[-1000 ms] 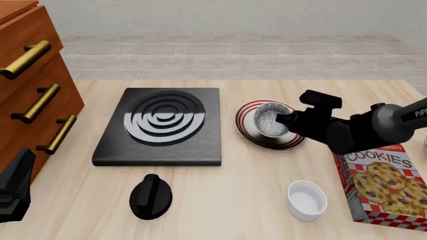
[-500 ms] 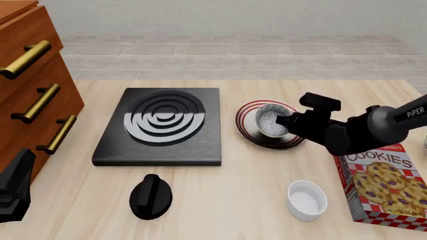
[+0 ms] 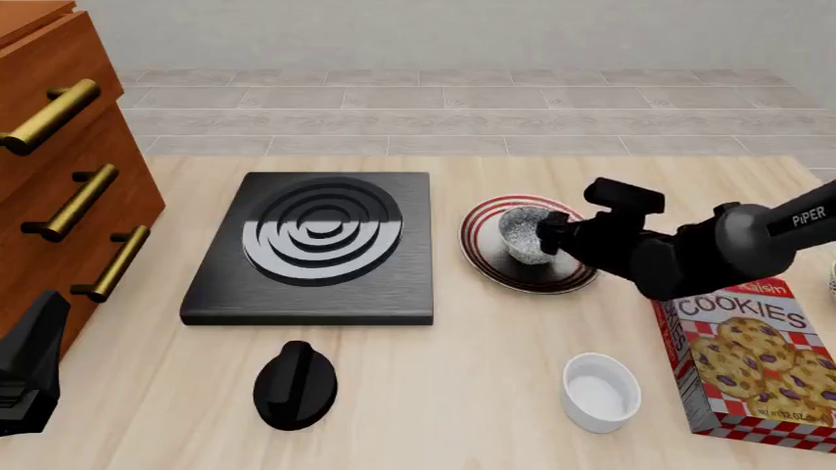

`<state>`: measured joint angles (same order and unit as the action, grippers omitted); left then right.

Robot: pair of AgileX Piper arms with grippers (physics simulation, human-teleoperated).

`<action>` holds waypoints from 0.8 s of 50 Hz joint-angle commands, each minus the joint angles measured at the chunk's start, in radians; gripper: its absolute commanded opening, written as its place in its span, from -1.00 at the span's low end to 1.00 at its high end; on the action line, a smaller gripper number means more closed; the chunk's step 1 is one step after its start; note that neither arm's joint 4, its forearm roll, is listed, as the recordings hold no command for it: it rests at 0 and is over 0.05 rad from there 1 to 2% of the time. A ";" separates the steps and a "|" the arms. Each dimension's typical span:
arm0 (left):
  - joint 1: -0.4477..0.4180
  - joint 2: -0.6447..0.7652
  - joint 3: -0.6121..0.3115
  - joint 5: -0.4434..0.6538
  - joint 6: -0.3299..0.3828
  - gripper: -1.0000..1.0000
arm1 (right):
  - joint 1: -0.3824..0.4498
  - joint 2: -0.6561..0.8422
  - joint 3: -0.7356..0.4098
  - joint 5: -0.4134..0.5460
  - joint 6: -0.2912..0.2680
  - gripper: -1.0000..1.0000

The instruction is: Pick the akita bowl next to the ramekin and place it on the plate.

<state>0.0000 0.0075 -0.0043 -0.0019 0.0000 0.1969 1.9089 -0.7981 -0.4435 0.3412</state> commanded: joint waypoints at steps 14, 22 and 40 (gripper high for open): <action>0.000 0.000 0.000 0.000 0.000 1.00 | 0.013 -0.097 0.027 0.009 0.029 1.00; 0.000 0.000 0.000 0.000 0.000 1.00 | 0.017 -0.137 0.047 0.012 0.034 1.00; 0.000 0.000 0.000 0.000 0.000 1.00 | 0.018 -0.238 0.062 0.066 0.032 1.00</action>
<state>0.0000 0.0075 -0.0043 -0.0019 0.0000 0.2148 1.7184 -0.7447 -0.4007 0.3734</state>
